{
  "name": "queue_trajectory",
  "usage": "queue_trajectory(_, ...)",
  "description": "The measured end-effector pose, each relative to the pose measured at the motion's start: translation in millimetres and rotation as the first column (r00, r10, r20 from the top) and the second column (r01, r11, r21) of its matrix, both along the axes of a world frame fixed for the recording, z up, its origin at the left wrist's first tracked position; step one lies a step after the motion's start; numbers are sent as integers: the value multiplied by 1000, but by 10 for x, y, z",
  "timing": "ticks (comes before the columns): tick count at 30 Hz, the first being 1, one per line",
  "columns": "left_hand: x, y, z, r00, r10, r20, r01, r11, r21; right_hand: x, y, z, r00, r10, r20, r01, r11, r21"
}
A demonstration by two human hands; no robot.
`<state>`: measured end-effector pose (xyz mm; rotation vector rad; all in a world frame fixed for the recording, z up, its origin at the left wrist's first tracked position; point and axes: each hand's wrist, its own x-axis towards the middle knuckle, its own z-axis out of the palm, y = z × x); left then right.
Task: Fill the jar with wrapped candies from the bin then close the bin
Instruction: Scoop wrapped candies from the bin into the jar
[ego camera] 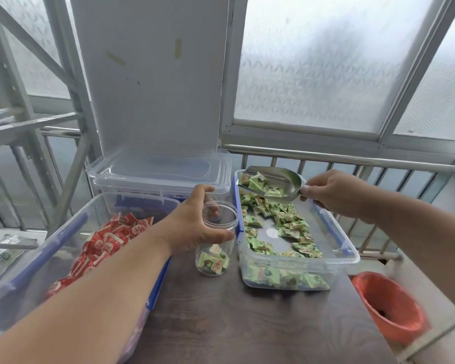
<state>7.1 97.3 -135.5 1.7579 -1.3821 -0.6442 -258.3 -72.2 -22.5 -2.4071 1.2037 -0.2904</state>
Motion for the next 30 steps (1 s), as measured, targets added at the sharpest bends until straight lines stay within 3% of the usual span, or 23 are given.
queue_trajectory(6, -7, 15, 6, 999, 13, 35, -13, 1000, 5, 250, 284, 337, 922, 180, -344, -279, 923, -266)
queue_trajectory(10, -5, 22, 21, 998, 16, 59, -16, 1000, 11, 459, 436, 497, 835, 153, -528, -381, 854, -354)
queue_trajectory(15, -25, 38, 44, 999, 12, 32, -12, 1000, 7, 662, 566, 720, 760, 91, -643, -459, 776, -432)
queue_trajectory(21, -4, 31, 19, 1000, 11, 20, -11, 1000, -3, 712, 531, 789, 785, 45, -618, -436, 750, -498)
queue_trajectory(26, 5, 29, -1, 1000, -3, -12, 2, 1000, -15, 606, 391, 683, 858, 22, -513, -284, 852, -439)
queue_trajectory(28, 8, 34, -3, 1000, 1, 1, -1, 1000, -17, 553, 271, 544, 847, -41, -530, -211, 889, -407)
queue_trajectory(30, 1, 41, 2, 1000, 2, 5, -2, 1000, -22, 464, 120, 345, 832, -95, -547, -65, 962, -266)
